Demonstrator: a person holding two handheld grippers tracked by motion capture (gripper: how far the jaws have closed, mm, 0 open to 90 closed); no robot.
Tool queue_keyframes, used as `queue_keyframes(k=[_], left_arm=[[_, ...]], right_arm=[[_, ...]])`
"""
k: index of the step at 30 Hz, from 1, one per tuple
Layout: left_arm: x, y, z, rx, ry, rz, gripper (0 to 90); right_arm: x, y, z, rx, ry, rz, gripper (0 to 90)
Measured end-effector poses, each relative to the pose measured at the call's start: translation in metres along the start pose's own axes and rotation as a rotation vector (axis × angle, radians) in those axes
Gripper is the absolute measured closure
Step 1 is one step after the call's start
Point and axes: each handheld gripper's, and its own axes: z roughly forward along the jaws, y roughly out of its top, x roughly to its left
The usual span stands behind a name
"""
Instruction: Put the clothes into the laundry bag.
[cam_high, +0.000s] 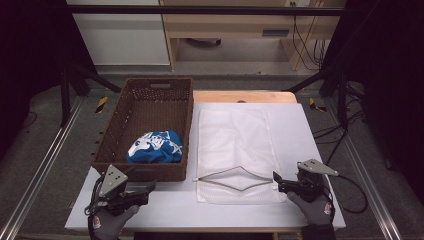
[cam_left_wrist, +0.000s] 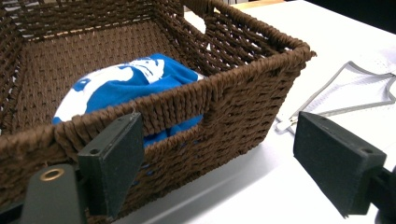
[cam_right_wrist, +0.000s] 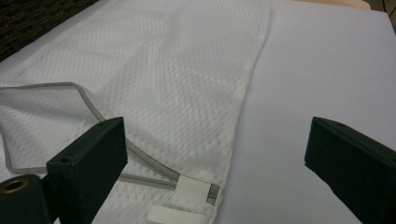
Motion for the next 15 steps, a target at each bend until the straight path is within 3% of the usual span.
queue_keyframes(k=[15], left_arm=[[0.008,0.032,-0.008,-0.059,0.033,0.012,15.3]], right_arm=[[-0.001,0.002,-0.004,-0.009,-0.008,0.016,6.0]])
